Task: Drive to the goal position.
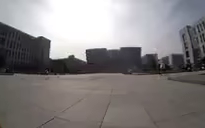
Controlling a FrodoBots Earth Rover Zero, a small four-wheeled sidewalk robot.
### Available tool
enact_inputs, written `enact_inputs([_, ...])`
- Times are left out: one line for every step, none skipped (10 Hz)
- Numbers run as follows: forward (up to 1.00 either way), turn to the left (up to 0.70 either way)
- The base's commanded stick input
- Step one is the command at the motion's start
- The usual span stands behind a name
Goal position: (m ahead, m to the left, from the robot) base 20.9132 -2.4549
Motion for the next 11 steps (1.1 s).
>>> enact_inputs([1.00,0.00])
enact_inputs([1.00,0.00])
enact_inputs([1.00,0.00])
enact_inputs([1.00,0.00])
enact_inputs([1.00,0.00])
enact_inputs([1.00,0.00])
enact_inputs([1.00,0.00])
enact_inputs([1.00,0.00])
enact_inputs([1.00,0.00])
enact_inputs([1.00,0.00])
enact_inputs([1.00,0.00])
